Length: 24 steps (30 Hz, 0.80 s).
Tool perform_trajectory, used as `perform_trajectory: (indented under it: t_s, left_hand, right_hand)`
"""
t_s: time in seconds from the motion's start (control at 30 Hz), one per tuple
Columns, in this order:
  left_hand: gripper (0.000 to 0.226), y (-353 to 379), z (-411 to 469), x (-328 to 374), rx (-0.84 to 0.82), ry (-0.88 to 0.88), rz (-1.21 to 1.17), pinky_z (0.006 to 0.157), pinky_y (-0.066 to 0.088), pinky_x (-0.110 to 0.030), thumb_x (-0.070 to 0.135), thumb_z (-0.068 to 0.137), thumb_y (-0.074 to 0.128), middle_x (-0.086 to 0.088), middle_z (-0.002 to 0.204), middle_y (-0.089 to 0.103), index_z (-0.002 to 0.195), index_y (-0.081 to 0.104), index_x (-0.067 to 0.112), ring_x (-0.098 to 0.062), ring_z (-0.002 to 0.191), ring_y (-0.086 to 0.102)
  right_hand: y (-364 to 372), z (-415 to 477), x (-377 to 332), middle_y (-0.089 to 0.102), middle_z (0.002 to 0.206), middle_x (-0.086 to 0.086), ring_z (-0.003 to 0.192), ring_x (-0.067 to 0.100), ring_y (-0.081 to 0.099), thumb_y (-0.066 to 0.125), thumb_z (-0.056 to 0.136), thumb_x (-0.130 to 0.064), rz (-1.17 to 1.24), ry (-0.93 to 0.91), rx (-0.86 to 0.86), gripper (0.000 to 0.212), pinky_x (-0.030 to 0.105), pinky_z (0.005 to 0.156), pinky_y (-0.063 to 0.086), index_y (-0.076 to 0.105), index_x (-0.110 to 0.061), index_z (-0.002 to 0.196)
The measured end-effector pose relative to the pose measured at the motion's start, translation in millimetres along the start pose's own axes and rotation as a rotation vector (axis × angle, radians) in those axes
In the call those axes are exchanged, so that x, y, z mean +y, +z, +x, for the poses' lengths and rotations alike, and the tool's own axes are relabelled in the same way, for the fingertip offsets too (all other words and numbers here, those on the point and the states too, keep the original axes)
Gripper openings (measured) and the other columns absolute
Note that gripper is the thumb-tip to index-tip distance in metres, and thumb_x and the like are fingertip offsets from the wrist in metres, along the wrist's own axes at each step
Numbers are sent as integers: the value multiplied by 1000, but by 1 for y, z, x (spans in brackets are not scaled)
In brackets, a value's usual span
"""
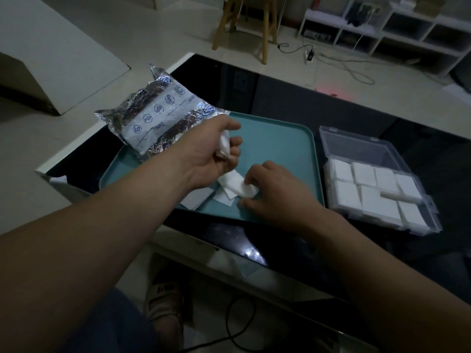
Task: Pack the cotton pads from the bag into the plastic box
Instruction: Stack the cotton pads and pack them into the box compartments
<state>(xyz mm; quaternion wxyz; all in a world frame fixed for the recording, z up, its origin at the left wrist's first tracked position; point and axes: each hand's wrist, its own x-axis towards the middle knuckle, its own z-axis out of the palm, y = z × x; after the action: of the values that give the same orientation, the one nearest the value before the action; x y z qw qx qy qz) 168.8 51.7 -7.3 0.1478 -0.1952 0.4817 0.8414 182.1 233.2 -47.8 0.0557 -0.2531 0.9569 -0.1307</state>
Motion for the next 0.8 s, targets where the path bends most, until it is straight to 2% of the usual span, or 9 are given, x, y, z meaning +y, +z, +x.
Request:
perform_trajectory:
  t_s: [0.13, 0.2, 0.33, 0.43, 0.5, 0.57, 0.67, 0.73, 0.8]
  left_hand:
    - [20, 9, -6, -8, -90, 35, 7, 58, 55, -27, 24, 100, 61, -7, 84, 50, 118, 63, 16, -15, 67, 54]
    - [19, 10, -8, -13, -116, 57, 40, 66, 59, -29, 26, 103, 59, -8, 91, 50, 118, 65, 18, -16, 74, 58]
    - [24, 17, -10, -16, -138, 59, 84, 64, 59, -26, 31, 102, 59, -8, 93, 54, 120, 65, 16, -13, 73, 60]
    - [32, 19, -11, -17, -146, 59, 117, 63, 60, -29, 42, 101, 60, -5, 83, 51, 119, 65, 17, -13, 66, 57]
    - [43, 18, -9, -18, -142, 26, 91, 62, 59, -33, 52, 100, 56, -5, 77, 49, 119, 65, 14, -16, 63, 56]
    - [45, 17, -6, -20, -144, 1, 50, 65, 59, -37, 49, 104, 46, -7, 77, 50, 120, 63, 11, -19, 63, 56]
    - [37, 25, -3, -28, -171, -7, 54, 69, 61, -39, 33, 103, 40, -13, 97, 60, 123, 63, 11, -22, 80, 62]
    - [32, 35, -3, -36, -199, -18, 83, 68, 60, -33, 28, 100, 41, -10, 106, 66, 119, 63, 16, -19, 88, 67]
    - [28, 47, -3, -45, -232, -38, 79, 65, 56, -28, 26, 97, 43, -10, 104, 63, 115, 63, 17, -16, 84, 67]
  right_hand:
    - [2, -1, 0, 57, 110, -3, 104, 23, 58, 67, 89, -45, -38, -14, 51, 28, 38, 80, 51, 59, -28, 111]
    - [1, -1, 3, 58, 111, -5, 104, 21, 59, 67, 89, -44, -22, -24, 47, 28, 38, 82, 52, 60, -29, 112]
    - [-1, -3, 3, 58, 115, -3, 105, 21, 58, 67, 92, -43, -15, -37, 27, 29, 40, 85, 53, 62, -28, 117]
    - [-4, -5, 4, 57, 110, -2, 103, 22, 57, 62, 95, -40, -12, -34, 21, 24, 40, 84, 50, 62, -26, 114]
    - [-13, -5, 7, 58, 106, -2, 100, 21, 58, 56, 98, -30, 107, 37, 90, 14, 40, 83, 48, 62, -23, 109]
    - [-27, -9, 10, 63, 104, -4, 96, 16, 59, 50, 102, -26, 279, 126, 205, 15, 37, 82, 48, 64, -23, 107]
    - [-40, -18, 4, 67, 92, -9, 82, 6, 62, 52, 104, -43, 578, 186, 273, 20, 30, 73, 50, 64, -27, 101]
    - [-38, -23, -2, 65, 93, -11, 79, 2, 60, 56, 97, -57, 517, 171, 254, 29, 26, 67, 47, 62, -32, 110]
    - [-33, -27, 1, 61, 94, -12, 77, 4, 58, 59, 94, -57, 374, 158, 264, 33, 31, 65, 45, 59, -32, 116]
